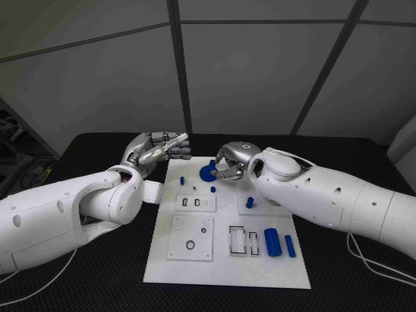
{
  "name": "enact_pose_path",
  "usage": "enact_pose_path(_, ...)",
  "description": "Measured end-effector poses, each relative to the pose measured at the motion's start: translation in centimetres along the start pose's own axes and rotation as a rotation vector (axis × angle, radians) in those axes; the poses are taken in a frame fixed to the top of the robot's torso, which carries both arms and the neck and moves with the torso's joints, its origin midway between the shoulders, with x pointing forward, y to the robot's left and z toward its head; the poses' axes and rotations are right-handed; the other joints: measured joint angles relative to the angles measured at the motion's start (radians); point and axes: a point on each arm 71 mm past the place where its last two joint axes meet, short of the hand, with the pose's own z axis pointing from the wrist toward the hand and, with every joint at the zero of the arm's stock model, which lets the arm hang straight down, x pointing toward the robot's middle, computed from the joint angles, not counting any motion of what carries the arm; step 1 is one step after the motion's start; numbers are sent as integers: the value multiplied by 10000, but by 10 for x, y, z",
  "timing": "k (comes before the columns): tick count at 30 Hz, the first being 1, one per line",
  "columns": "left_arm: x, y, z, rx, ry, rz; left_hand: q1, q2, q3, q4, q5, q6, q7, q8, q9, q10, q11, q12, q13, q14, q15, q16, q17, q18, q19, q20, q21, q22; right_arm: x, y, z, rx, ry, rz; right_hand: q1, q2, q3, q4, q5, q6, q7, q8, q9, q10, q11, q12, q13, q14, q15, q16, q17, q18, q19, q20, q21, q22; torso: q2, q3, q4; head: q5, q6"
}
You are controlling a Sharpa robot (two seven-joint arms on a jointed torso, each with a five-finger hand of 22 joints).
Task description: Assemble the parts on the task board
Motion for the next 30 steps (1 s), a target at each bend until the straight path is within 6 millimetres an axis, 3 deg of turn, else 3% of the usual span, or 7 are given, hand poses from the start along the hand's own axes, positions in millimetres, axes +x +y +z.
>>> enact_pose_path(8, -4, 0, 0, -9, -93, 47, 0, 0, 0, 0, 0, 0, 0, 0, 0, 0, 1, 0, 0, 0, 0, 0, -1, 0, 0, 0, 0, 0, -14, -30, -31, 19, -1049, 637, 653, -190, 232, -421, 90, 149, -37, -60, -37, 34, -35, 0, 47, 0, -1, 0, 0, 0, 0, 0, 0, 0, -21, 8, -22, -37, 85)
enact_pose_path(12, -7, 0, 0, -13, -147, 75, 0, 0, 0, 0, 0, 0, 0, 1, 0, 0, 0, 0, 0, 0, 0, 0, -1, -1, 0, 0, 0, 0, -21, -61, -53, 301, -1130, 1219, 1325, -307, 444, -878, -676, 363, -125, -53, -37, 68, -74, -4, -2, 0, -1, -73, 0, -1, -210, -91, -129, 0, -46, 9, -66, -34, 106)
enact_pose_path(16, -9, 1, 0, -17, -189, 97, 0, -1, 0, 0, 0, 21, 21, 1, 0, -1, 1, 0, 0, 0, 0, 1, 10, 0, 0, 0, 0, 0, -28, -92, -75, 483, -1053, 1966, 2140, -625, 556, -1511, -1658, 630, -246, 56, -53, -251, -244, -356, -366, -1, -112, -172, -1, -1, -626, -159, -393, 0, -86, 23, -129, -3, 117)
enact_pose_path(18, -10, 1, 1, -19, -206, 105, 0, -1, 0, 0, 0, 36, 36, 1, 0, 0, 1, 0, 0, 0, 0, 0, 19, 0, 1, 0, 0, 0, -30, -107, -83, 614, -989, 2300, 2297, -686, 559, -1647, -1859, 639, -255, 57, -63, -293, -287, -399, -434, 1, -114, -172, -1, -2, -667, -201, -409, 0, -109, 35, -161, -31, 129)
enact_pose_path(24, -11, 2, 3, -25, -214, 108, -2, 2, 28, -28, 0, 109, 34, 1, 0, 283, -51, 0, 36, 0, 0, 1, 70, 0, -73, -2, 0, -9, -32, -146, -101, 1132, -880, 3220, 2327, -717, 540, -1677, -1904, 639, -255, 56, -73, -293, -287, -399, -446, 1, -113, -172, -1, -2, -666, -200, -409, 0, -144, 65, -202, -177, 139)
enact_pose_path(30, -12, 3, 4, -35, -210, 104, -41, 41, 28, -28, 0, 108, 34, 1, 0, 346, -59, 0, 39, 0, 0, -36, 80, 0, -108, -37, 0, -9, -31, -160, -102, 1330, -822, 3624, 2367, -676, 497, -1720, -1821, 547, -199, -39, -153, -328, -251, -511, -536, 1, -113, -172, -1, -2, -666, -200, -447, 0, -146, 84, -215, -240, 138)
